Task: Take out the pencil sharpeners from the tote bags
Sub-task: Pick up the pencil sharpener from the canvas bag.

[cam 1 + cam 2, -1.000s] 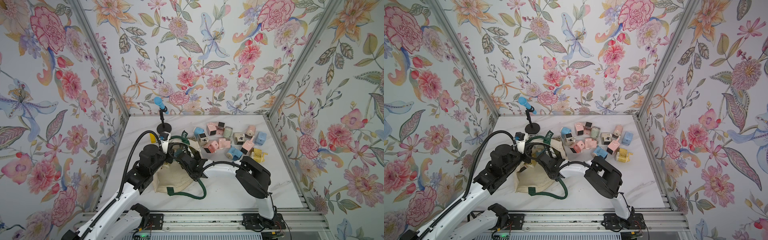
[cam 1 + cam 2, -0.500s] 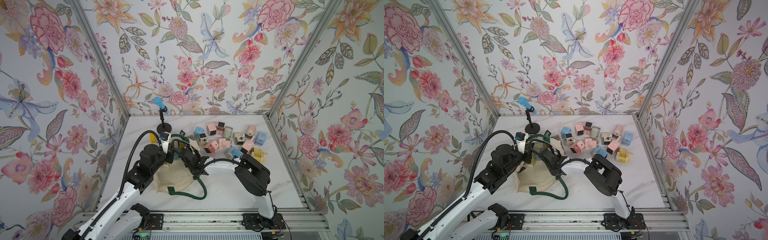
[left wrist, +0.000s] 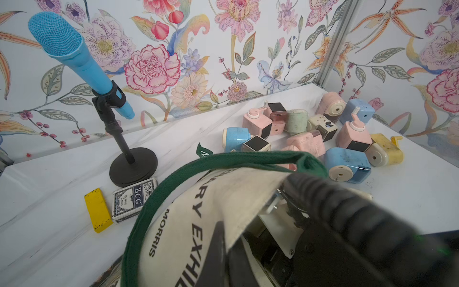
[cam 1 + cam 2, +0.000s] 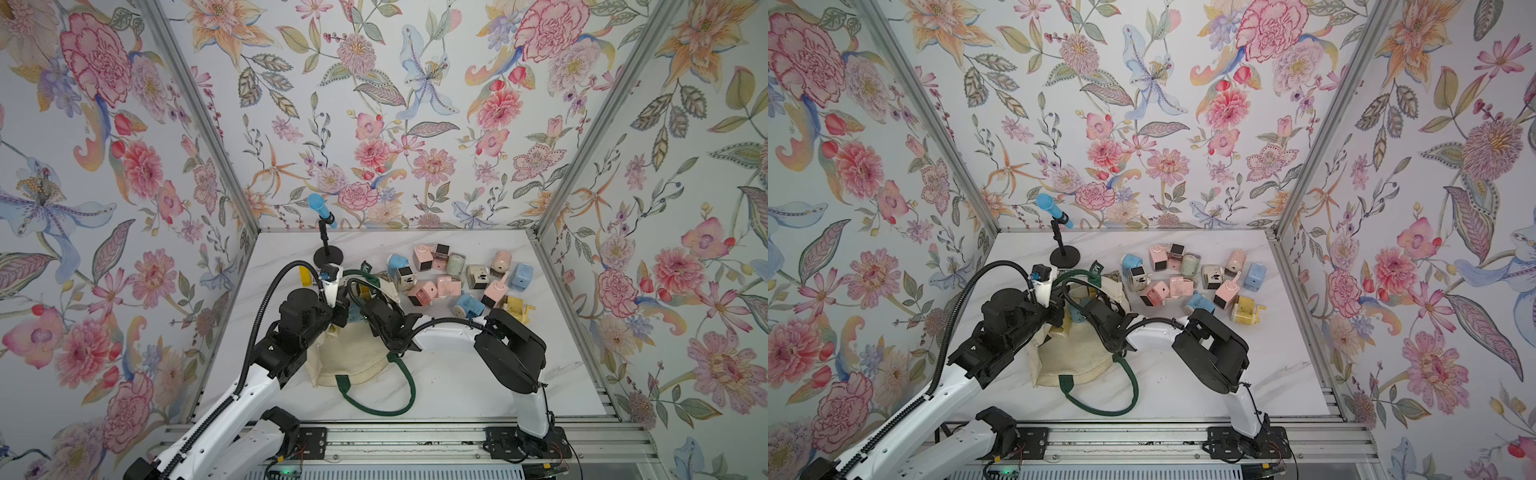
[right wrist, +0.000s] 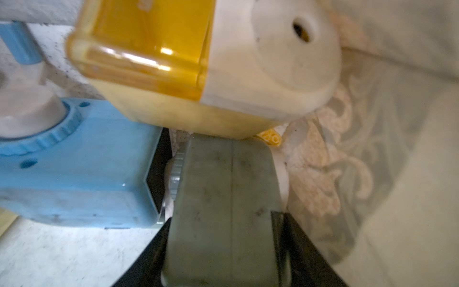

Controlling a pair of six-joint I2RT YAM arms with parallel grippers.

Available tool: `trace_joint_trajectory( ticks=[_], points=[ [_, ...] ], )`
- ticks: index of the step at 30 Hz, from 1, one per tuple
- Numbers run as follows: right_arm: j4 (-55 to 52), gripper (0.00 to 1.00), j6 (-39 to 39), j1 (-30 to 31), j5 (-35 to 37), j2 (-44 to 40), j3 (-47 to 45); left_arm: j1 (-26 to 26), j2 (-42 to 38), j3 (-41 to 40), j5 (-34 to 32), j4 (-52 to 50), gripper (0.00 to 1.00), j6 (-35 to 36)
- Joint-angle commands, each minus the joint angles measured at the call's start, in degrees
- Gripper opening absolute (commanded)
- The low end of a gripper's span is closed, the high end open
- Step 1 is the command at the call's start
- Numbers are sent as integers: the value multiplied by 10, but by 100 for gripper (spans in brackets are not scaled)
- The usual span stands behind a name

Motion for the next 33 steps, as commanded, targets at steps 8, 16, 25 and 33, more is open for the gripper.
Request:
trace_joint_trajectory(
  ticks=[8,16,25,33],
  points=[
    [-35,49,-24,22,-69,-89,-50,8,-15,4,-7,9,0,-9],
    [5,48,-54,28,-128,-130,-78,8,-16,4,-8,9,0,-9],
    [56,48,-146,69,-174,-151,-89,7,-16,3,-6,10,0,-9],
    [107,48,-185,94,-207,-180,-116,7,-15,4,-7,10,0,-10]
  ],
)
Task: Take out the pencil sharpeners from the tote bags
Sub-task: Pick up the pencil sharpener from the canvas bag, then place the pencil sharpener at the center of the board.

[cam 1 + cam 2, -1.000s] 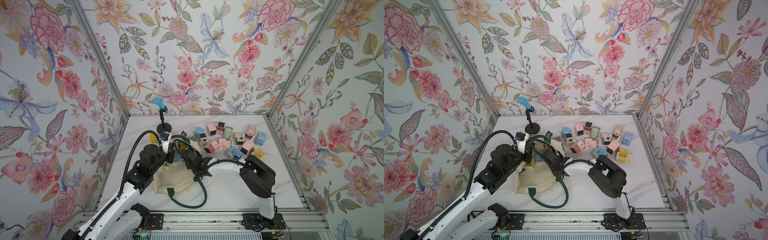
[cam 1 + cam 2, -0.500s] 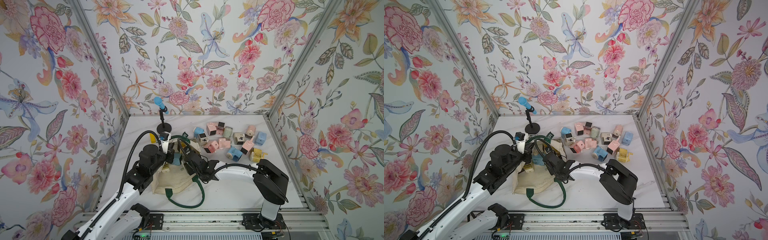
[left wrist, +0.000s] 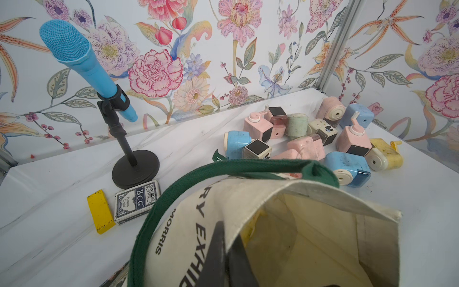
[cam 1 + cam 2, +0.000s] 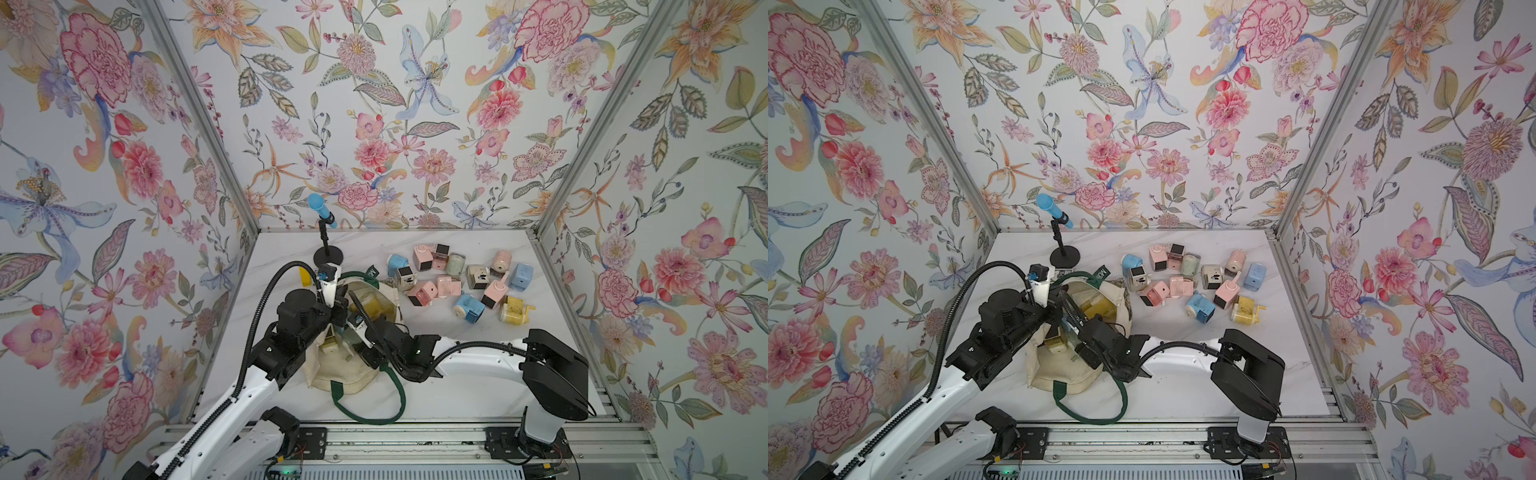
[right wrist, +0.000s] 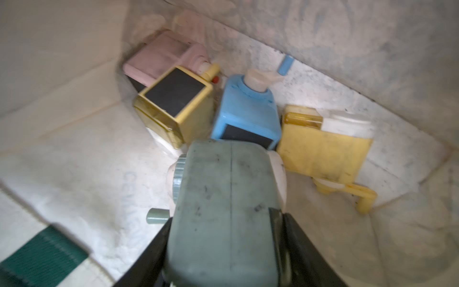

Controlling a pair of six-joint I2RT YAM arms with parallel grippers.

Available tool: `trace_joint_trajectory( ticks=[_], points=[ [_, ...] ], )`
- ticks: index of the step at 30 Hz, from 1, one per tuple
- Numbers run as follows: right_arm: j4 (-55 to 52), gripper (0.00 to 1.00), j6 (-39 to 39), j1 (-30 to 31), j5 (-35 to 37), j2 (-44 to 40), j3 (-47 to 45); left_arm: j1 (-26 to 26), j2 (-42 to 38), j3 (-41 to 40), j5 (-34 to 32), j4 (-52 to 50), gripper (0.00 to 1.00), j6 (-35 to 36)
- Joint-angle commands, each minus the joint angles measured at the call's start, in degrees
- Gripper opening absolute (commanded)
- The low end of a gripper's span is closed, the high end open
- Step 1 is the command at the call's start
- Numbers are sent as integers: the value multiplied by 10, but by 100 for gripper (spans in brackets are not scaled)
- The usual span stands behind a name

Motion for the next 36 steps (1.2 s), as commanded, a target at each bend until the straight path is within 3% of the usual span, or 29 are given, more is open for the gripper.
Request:
trace_joint_trajectory(
  ticks=[1,12,20,23,31,36],
  points=[
    [49,49,-25,-1,-26,-32,-9,7,-7,4,-4,9,0,-7],
    [59,48,-19,15,-68,-136,-79,7,-7,4,-5,10,0,-7],
    [72,50,-26,40,-108,-341,-167,7,-8,3,-6,10,0,-6],
    [66,51,-24,31,-93,-424,-200,7,-6,3,-7,9,0,-6],
    [39,51,85,-128,-59,-549,-273,7,-8,3,-8,9,0,-6],
    [19,51,181,-261,-81,-554,-313,7,-7,3,-6,9,0,-6]
  ],
)
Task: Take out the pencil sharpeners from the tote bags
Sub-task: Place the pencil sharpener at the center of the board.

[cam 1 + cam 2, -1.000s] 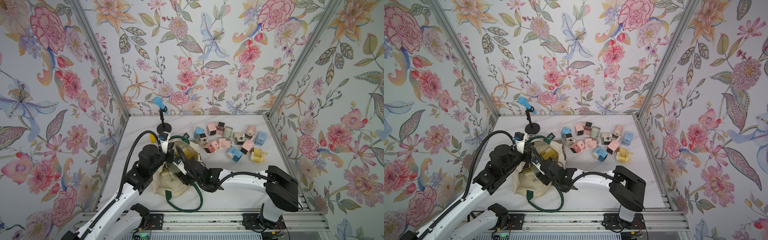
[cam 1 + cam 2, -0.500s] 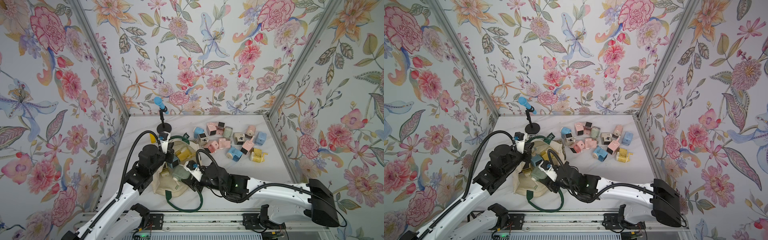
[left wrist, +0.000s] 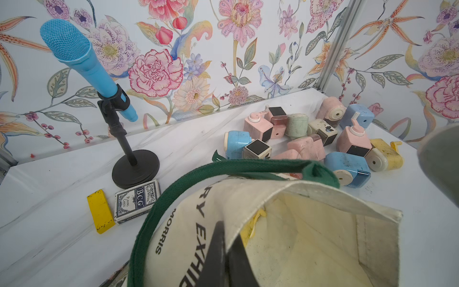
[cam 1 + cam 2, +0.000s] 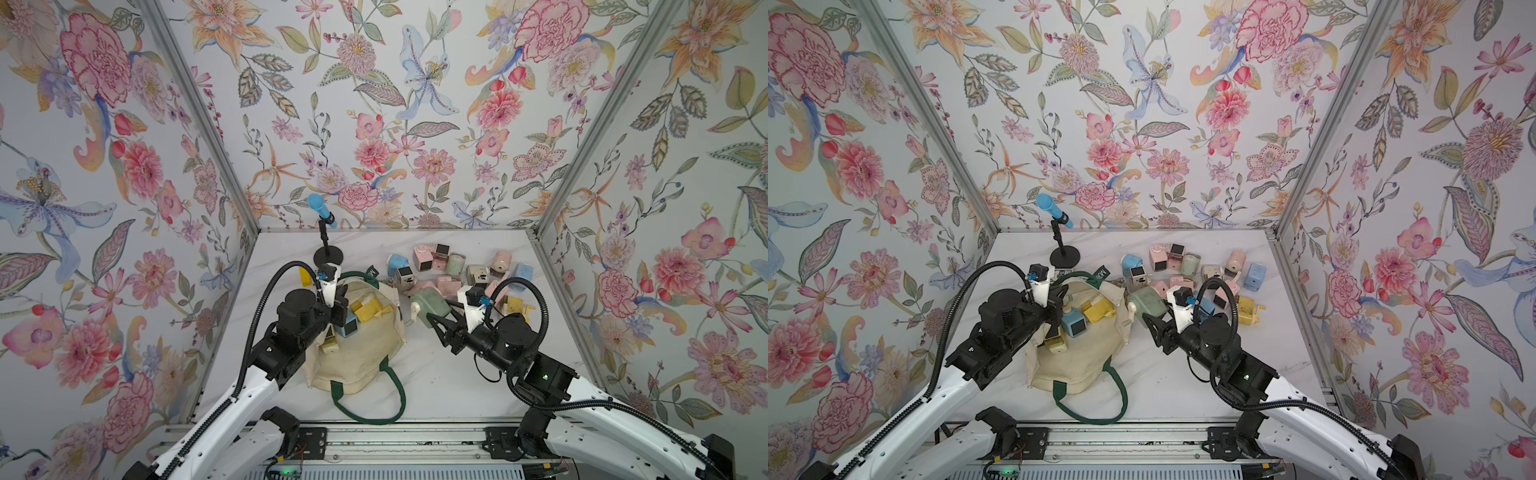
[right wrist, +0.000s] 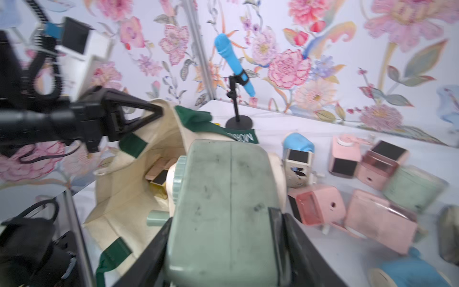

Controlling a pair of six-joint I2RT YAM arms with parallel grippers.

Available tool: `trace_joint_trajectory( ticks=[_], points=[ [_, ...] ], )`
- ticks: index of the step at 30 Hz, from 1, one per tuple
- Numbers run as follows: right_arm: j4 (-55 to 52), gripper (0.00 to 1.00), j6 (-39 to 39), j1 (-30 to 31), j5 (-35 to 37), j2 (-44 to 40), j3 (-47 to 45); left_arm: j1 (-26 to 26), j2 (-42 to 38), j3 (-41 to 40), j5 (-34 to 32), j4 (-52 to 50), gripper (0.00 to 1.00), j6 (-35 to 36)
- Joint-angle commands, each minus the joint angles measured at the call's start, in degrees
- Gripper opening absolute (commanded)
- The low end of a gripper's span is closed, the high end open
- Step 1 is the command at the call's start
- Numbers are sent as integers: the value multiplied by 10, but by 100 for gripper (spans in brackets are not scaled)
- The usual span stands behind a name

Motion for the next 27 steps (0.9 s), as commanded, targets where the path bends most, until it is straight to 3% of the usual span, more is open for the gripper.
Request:
trace_joint_trajectory(
  ticks=[1,8,12,16,27],
  points=[
    [-7,51,88,-62,-8,10,-21,6,-7,4,-6,9,0,-5],
    [13,50,104,-95,2,130,-27,6,-7,4,-6,9,0,-5],
    [49,50,88,-85,-14,225,-3,6,-8,4,-7,8,0,-4],
    [50,50,66,-63,19,305,32,6,-9,3,-6,9,0,-5],
    [83,51,45,-46,39,414,76,14,-9,4,2,11,0,-9]
  ],
)
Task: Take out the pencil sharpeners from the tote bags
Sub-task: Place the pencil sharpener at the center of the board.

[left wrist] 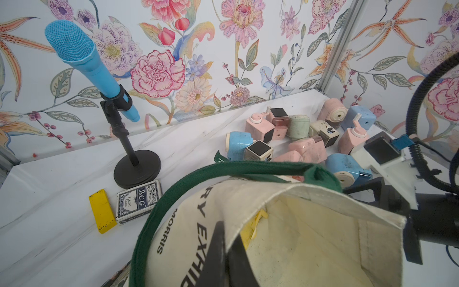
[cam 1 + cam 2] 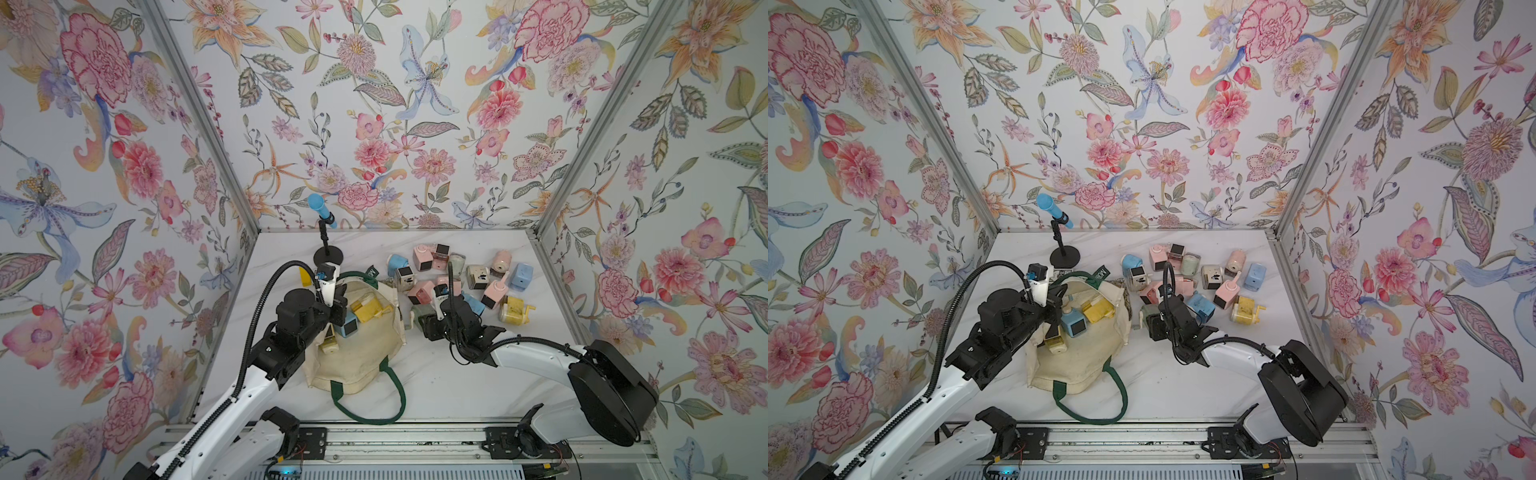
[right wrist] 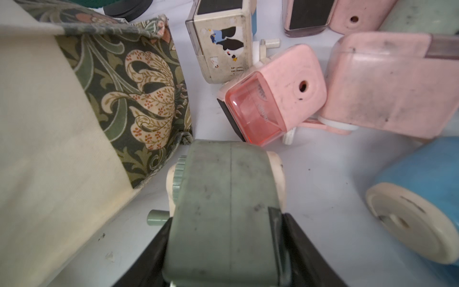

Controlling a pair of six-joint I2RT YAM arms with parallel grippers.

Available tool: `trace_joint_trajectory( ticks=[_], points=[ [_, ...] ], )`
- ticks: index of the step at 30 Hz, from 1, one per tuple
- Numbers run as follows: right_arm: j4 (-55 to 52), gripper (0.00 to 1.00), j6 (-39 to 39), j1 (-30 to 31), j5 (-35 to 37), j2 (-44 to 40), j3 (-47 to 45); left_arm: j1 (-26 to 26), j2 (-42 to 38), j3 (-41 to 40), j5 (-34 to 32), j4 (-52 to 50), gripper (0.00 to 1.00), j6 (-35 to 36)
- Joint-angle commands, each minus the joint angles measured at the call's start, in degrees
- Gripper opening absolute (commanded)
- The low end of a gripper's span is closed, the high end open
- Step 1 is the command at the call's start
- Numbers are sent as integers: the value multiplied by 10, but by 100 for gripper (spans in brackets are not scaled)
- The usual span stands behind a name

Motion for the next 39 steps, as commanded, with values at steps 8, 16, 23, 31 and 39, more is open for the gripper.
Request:
trace_joint_trajectory(
  ticks=[8,16,23,31,39],
  points=[
    [55,55,-31,15,19,65,39,8,-8,4,0,9,0,-9],
    [56,64,-44,27,33,97,51,9,-6,4,1,9,0,-9],
    [41,87,-52,37,49,93,57,8,-7,4,3,9,0,-10],
    [-5,100,-60,51,70,-4,44,8,-6,4,2,9,0,-9],
    [88,100,-40,41,136,-199,-61,8,-8,3,2,9,0,-10]
  ],
)
